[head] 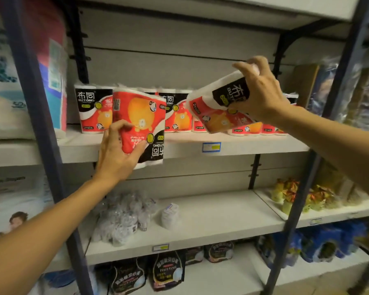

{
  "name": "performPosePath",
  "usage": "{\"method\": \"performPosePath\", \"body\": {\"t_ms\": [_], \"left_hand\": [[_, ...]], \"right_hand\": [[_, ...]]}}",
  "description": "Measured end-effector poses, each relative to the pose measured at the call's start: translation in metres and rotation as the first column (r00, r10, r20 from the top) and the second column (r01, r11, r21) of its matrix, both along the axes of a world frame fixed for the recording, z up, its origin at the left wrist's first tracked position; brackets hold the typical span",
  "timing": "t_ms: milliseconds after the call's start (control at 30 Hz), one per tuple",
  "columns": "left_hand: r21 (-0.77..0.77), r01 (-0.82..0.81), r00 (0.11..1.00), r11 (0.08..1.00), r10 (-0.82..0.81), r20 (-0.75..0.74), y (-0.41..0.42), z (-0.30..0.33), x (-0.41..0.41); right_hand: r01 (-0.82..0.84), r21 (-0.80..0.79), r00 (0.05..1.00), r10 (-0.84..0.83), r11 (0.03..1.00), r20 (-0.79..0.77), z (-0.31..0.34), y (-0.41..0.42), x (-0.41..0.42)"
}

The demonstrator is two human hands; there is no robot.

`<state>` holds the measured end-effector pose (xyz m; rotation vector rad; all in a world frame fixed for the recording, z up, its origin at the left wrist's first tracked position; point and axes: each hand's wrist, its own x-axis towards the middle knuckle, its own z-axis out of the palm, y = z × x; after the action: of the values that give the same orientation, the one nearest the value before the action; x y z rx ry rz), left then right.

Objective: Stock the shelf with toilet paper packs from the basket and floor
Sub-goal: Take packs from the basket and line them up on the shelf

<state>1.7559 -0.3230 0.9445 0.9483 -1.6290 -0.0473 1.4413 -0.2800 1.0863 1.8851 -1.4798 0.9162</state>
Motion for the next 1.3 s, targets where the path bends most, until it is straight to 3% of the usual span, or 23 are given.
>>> {"method": "performPosePath", "body": {"t_ms": [100, 267, 367, 700, 800, 933, 1100, 1300], "left_hand": [[-0.007, 0.025, 0.988, 1.000, -0.026, -0.153, -0.008, 0.007, -0.023], [-0.016, 0.117, 0.913, 0.993, -0.114, -0.391, -0.013, 0.021, -0.064], [-0.022, 0.131, 0.886, 0.991, -0.127, -0.445, -0.021, 0.027, -0.079], [-0.009, 0.105, 0.892, 0.994, -0.098, -0.441, -0.049, 0.035, -0.094], [0.004, 0.117, 0.887, 0.993, -0.103, -0.450, -0.056, 0.042, -0.096], [0.005, 0.125, 0.874, 0.992, -0.108, -0.475, -0.065, 0.048, -0.102], [0.000, 0.132, 0.850, 0.991, -0.113, -0.514, -0.071, 0.054, -0.116], [0.027, 0.138, 0.881, 0.990, -0.110, -0.461, -0.076, 0.058, -0.118]], "right_hand": [[0.045, -0.051, 0.997, -0.042, 0.998, 0.065, 0.013, -0.016, -0.008], [-0.045, -0.017, 0.996, 0.046, 0.999, 0.073, 0.023, -0.055, -0.021], [-0.041, -0.007, 0.998, 0.041, 0.999, -0.047, 0.017, -0.080, -0.027], [-0.068, 0.200, 0.911, 0.142, 0.977, -0.388, -0.011, -0.165, -0.038], [-0.059, 0.207, 0.929, 0.130, 0.977, -0.347, -0.013, -0.184, -0.047], [0.060, 0.089, 0.916, -0.020, 0.994, -0.402, -0.010, -0.206, -0.060], [0.108, 0.018, 0.923, -0.093, 0.994, -0.374, -0.030, -0.227, -0.059], [0.156, 0.004, 0.941, -0.147, 0.988, -0.306, -0.044, -0.239, -0.056]]}}
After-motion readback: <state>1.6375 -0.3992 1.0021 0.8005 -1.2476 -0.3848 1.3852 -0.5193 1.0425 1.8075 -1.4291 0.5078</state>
